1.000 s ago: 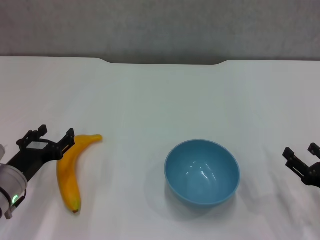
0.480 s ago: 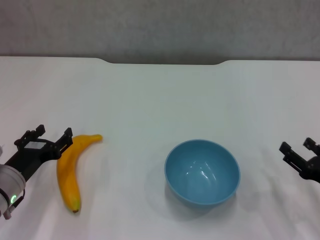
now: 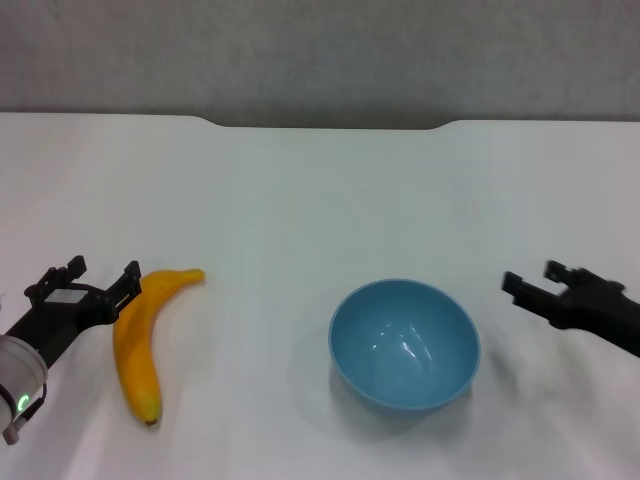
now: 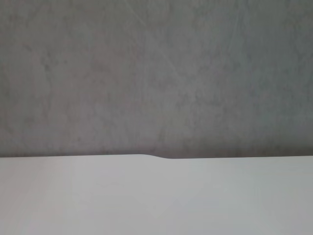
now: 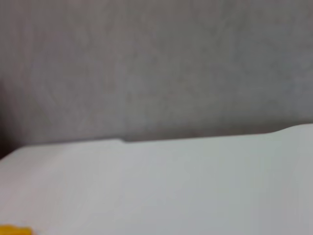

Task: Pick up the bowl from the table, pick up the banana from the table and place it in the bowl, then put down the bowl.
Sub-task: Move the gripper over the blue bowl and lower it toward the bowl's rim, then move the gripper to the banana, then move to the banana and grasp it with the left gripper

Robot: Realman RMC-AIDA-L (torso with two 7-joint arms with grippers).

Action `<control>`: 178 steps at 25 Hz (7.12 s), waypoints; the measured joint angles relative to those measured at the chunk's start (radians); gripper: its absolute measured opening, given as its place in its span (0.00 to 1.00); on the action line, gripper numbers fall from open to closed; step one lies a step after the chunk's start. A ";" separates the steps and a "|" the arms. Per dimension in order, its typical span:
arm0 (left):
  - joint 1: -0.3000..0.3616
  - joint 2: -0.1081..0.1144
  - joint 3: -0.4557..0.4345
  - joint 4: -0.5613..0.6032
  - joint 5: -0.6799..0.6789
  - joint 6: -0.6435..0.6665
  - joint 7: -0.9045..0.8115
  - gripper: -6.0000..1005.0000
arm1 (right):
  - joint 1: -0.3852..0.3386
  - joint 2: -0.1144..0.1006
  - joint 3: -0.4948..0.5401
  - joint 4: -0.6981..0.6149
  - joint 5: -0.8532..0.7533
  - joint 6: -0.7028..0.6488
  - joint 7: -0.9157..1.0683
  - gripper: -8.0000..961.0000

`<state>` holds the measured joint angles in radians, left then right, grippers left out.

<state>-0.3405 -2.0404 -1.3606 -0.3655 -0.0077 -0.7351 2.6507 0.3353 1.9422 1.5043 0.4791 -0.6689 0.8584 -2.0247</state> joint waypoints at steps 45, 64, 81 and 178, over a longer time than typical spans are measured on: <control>-0.025 0.000 0.001 0.002 -0.028 0.019 -0.012 0.79 | 0.515 0.065 0.314 0.123 -1.680 0.206 1.309 0.80; -0.032 -0.001 0.008 -0.003 -0.028 0.019 -0.024 0.79 | 0.547 0.074 0.182 0.024 -1.564 0.064 1.281 0.72; -0.029 -0.001 0.009 -0.001 -0.027 0.019 -0.025 0.79 | 0.541 0.074 0.096 0.025 -1.546 0.032 1.286 0.23; -0.019 0.000 0.128 -0.635 0.036 1.235 -0.087 0.62 | 0.131 0.067 0.142 0.664 -1.561 0.051 1.352 0.04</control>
<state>-0.3591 -2.0404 -1.2323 -1.0004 0.0284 0.4998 2.5639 0.4663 2.0095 1.6465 1.1430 -2.2301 0.9097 -0.6722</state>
